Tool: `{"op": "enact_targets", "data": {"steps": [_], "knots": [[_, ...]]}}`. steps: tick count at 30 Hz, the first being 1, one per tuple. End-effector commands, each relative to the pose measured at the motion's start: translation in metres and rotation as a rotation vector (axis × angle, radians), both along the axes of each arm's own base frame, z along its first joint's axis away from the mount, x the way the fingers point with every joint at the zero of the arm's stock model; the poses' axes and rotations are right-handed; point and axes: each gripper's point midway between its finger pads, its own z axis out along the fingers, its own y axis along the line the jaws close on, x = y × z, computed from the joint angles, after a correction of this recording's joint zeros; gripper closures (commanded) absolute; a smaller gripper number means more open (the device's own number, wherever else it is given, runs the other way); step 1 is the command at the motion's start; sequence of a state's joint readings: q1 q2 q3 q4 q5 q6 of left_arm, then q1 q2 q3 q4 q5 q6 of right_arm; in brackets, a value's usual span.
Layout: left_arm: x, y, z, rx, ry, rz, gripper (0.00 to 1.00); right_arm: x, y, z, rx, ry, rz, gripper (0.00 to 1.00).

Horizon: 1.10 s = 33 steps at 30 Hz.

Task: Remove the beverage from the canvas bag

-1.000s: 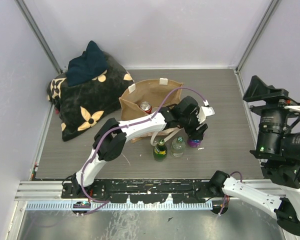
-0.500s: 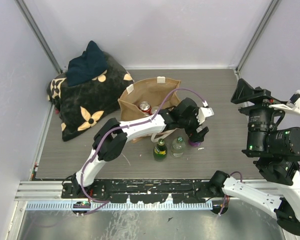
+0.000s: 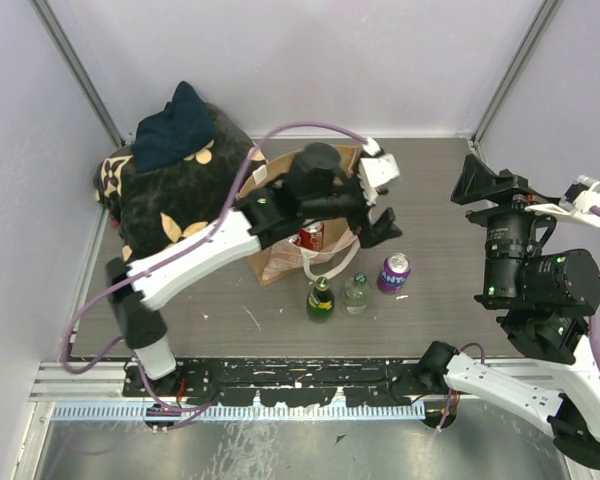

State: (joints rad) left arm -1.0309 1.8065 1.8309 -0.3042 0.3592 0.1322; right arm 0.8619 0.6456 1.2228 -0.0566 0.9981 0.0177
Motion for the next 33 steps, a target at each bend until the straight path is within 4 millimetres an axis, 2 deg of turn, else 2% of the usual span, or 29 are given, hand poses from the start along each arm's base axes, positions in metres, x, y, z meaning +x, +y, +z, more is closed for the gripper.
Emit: {"op": "enact_targets", "data": {"steps": [1, 3, 6, 8, 11, 15, 16, 17, 19, 24, 27, 29, 33], "knots": [[0.006, 0.054, 0.034, -0.002, -0.063, 0.143, 0.02, 0.013, 0.020, 0.000, -0.022, -0.003, 0.031, 0.27], [0.014, 0.079, 0.038, 0.007, -0.086, 0.248, 0.02, 0.020, 0.032, -0.009, -0.054, 0.025, 0.051, 0.28], [0.030, 0.121, 0.032, 0.028, -0.093, 0.437, 0.02, 0.033, 0.057, -0.027, -0.109, 0.083, 0.104, 0.28], [0.043, 0.150, 0.019, 0.037, -0.054, 0.565, 0.02, 0.043, 0.078, -0.045, -0.152, 0.133, 0.152, 0.28], [0.054, 0.182, -0.005, 0.041, 0.054, 0.678, 0.01, 0.055, 0.103, -0.076, -0.193, 0.211, 0.207, 0.29], [0.064, 0.219, -0.015, 0.023, 0.100, 0.850, 0.03, 0.064, 0.128, -0.107, -0.214, 0.276, 0.277, 0.29], [0.068, 0.226, -0.018, 0.023, 0.101, 0.893, 0.03, 0.066, 0.133, -0.111, -0.219, 0.286, 0.288, 0.29], [0.068, 0.240, -0.007, -0.010, 0.092, 0.942, 0.02, 0.067, 0.137, -0.115, -0.224, 0.294, 0.297, 0.28], [0.074, 0.262, -0.003, -0.029, 0.102, 1.046, 0.00, 0.071, 0.144, -0.120, -0.238, 0.305, 0.311, 0.27], [0.086, 0.316, -0.001, -0.080, 0.156, 1.259, 0.02, 0.080, 0.157, -0.126, -0.287, 0.322, 0.324, 0.16], [0.092, 0.328, -0.012, -0.084, 0.216, 1.291, 0.02, 0.085, 0.162, -0.131, -0.306, 0.331, 0.323, 0.14], [0.098, 0.326, -0.022, -0.087, 0.267, 1.280, 0.02, 0.088, 0.167, -0.136, -0.322, 0.339, 0.326, 0.14], [0.110, 0.309, -0.035, -0.140, 0.375, 1.214, 0.02, 0.094, 0.174, -0.144, -0.347, 0.357, 0.332, 0.14]]}}
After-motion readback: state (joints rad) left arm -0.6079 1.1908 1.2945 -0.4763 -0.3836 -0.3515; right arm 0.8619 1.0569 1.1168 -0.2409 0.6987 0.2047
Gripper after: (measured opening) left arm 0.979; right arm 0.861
